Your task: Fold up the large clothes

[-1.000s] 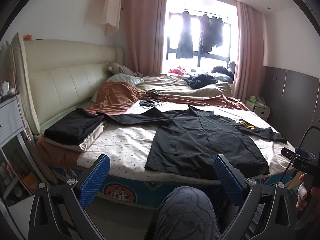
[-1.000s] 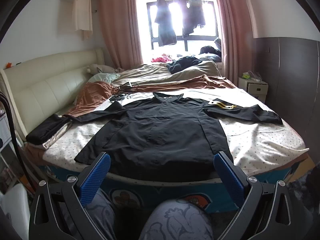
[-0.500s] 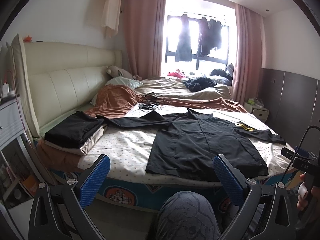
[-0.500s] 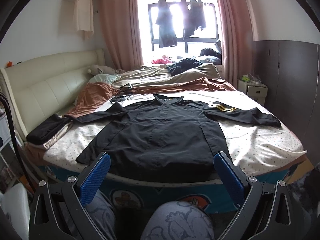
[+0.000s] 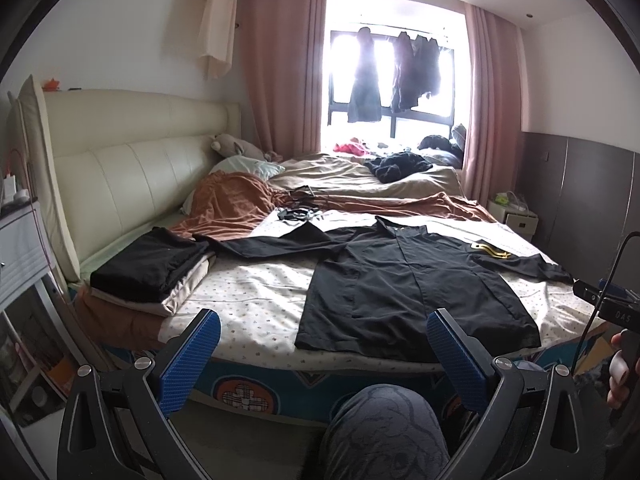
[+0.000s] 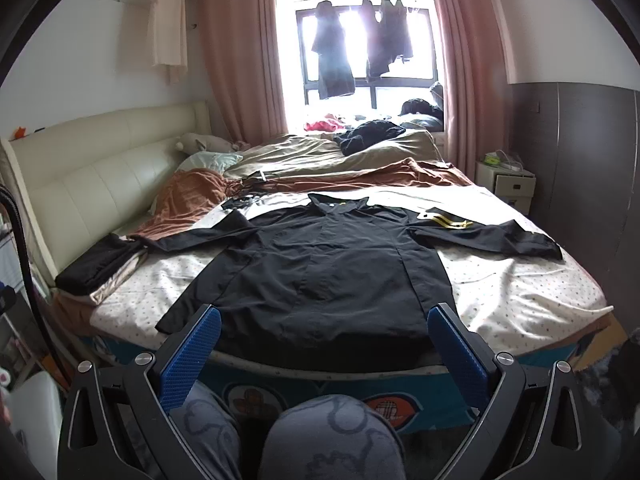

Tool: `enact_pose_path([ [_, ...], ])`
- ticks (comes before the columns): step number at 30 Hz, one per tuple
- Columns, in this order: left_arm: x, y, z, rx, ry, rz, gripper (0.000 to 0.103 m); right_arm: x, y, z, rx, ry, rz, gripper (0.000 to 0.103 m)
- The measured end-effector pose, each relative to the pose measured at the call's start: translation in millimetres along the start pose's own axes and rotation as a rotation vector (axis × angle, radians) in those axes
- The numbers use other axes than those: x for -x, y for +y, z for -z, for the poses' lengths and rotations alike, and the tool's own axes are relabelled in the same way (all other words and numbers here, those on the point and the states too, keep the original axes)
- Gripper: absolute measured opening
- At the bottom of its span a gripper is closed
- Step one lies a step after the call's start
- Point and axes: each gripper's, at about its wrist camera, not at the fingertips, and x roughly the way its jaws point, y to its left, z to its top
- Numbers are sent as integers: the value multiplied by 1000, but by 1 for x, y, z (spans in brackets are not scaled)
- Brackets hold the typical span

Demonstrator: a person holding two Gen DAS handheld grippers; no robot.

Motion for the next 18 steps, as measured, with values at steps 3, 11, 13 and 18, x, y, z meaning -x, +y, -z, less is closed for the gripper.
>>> enact_pose_path([
  [3, -6, 2, -3, 8, 6, -4, 103, -10, 1, -5, -3, 9, -8, 103],
  [11, -44, 3, -18, 3, 30, -18, 103, -50, 6, -25, -3, 16, -23, 103],
  [13, -55, 4, -22, 5, 37, -21, 103, -64, 9, -30, -2, 23, -30, 103],
  [18, -89, 8, -32, 23, 58, -37, 103, -101, 15, -43, 14, 38, -40, 103],
])
